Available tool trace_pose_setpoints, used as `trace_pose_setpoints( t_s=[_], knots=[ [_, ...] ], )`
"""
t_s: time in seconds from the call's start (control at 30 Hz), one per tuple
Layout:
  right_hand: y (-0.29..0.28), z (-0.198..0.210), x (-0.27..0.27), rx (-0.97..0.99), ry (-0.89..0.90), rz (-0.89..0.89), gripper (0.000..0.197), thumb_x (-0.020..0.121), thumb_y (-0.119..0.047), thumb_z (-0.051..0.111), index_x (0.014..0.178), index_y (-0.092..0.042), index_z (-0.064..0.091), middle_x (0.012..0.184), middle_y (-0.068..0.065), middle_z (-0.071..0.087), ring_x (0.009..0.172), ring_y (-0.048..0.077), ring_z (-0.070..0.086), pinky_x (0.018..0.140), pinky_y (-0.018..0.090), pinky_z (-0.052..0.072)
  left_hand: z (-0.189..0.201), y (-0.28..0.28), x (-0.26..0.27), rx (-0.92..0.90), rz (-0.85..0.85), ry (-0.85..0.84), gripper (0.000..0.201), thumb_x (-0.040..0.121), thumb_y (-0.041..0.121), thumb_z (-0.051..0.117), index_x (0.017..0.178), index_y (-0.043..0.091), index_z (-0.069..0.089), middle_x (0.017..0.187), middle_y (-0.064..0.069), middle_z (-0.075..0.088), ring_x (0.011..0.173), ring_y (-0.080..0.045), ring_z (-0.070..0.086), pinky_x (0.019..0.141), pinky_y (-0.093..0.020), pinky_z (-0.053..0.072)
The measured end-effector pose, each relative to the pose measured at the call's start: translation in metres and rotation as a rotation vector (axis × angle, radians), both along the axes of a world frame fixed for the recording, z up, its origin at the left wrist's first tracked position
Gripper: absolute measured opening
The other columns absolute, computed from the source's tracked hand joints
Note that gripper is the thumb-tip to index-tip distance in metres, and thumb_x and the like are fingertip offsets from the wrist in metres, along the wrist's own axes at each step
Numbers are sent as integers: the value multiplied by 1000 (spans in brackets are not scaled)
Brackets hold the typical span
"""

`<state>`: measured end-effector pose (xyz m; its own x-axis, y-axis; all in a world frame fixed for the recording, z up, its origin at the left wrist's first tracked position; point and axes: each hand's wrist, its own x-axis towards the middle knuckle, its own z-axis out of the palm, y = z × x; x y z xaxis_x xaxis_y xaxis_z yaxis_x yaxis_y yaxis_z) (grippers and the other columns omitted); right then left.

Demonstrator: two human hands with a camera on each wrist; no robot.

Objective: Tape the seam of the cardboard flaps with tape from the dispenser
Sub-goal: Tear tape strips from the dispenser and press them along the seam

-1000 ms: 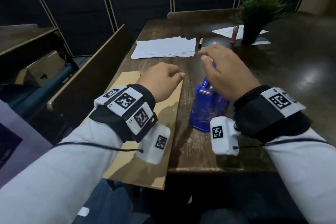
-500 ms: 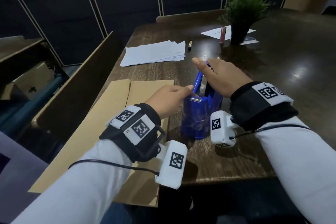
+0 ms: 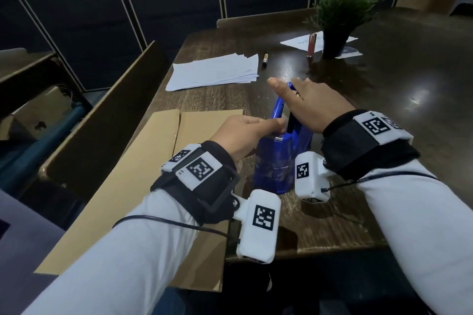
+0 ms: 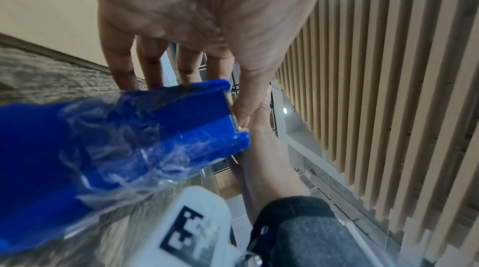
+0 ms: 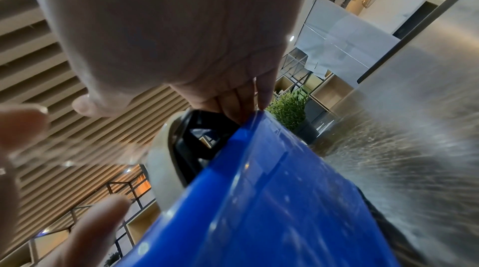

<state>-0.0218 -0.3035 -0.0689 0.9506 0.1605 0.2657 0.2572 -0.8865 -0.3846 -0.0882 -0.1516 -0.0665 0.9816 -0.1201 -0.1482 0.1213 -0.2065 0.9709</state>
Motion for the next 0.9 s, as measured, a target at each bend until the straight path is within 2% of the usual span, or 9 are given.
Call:
trace_pose_setpoints(
  t_s=[0.07,0.13,0.2,0.3,0.43,0.57,0.7,0.8,0.9],
  knots=[
    [0,0,1,-3,7,4,91,81,-79,9,108,-4,54,107,18,58,97,30,54,81,38,38,2,-1,-1,-44,3,25,22,85,26,69,66,16,69,58,8,68,47,0,58,45,-11,45],
    [0,1,1,-4,14,7,88,81,-78,8,103,-6,53,105,18,57,94,29,53,79,36,35,5,0,-3,-55,13,28,21,85,26,69,66,16,69,61,7,68,50,0,60,47,-13,47],
    [-1,2,1,-2,23,9,87,81,-78,7,103,-7,53,104,19,57,97,31,54,80,36,35,10,2,-2,-72,37,22,20,84,28,69,68,18,69,67,8,69,62,-5,62,57,-20,51],
    [-1,3,1,-18,34,-1,94,81,-77,7,117,-4,54,115,20,58,109,33,53,83,37,35,20,6,1,-75,59,5,18,83,29,70,70,17,71,73,8,71,81,-12,61,74,-32,51],
    [-1,4,0,-22,38,-2,88,84,-76,10,112,-5,55,114,19,58,112,32,52,87,38,36,18,10,-4,-37,3,26,16,83,28,70,72,16,70,74,7,71,74,-9,62,72,-30,51],
    [0,5,-1,-26,36,-3,86,86,-74,11,107,-4,56,108,17,58,104,31,53,84,37,36,6,13,-9,-81,37,37,15,82,25,70,70,16,70,74,6,67,80,-11,57,82,-35,52],
    [0,6,-1,-44,37,-3,87,86,-74,10,107,-5,57,104,15,60,103,29,54,84,37,36,2,13,-14,-129,40,32,23,84,20,68,62,16,67,69,8,67,72,-6,57,72,-25,51],
    [1,8,-2,-47,41,-13,85,87,-74,10,106,-7,58,105,14,59,96,26,50,82,36,34,0,14,-15,-124,27,30,19,85,19,67,67,13,66,66,10,68,69,-1,59,75,-24,48],
    [2,8,-2,-58,46,-26,88,87,-74,10,112,-5,57,110,16,59,104,29,53,85,37,36,-4,14,-16,-121,28,23,24,85,19,67,61,15,66,64,9,67,64,1,59,75,-24,45]
  ],
)
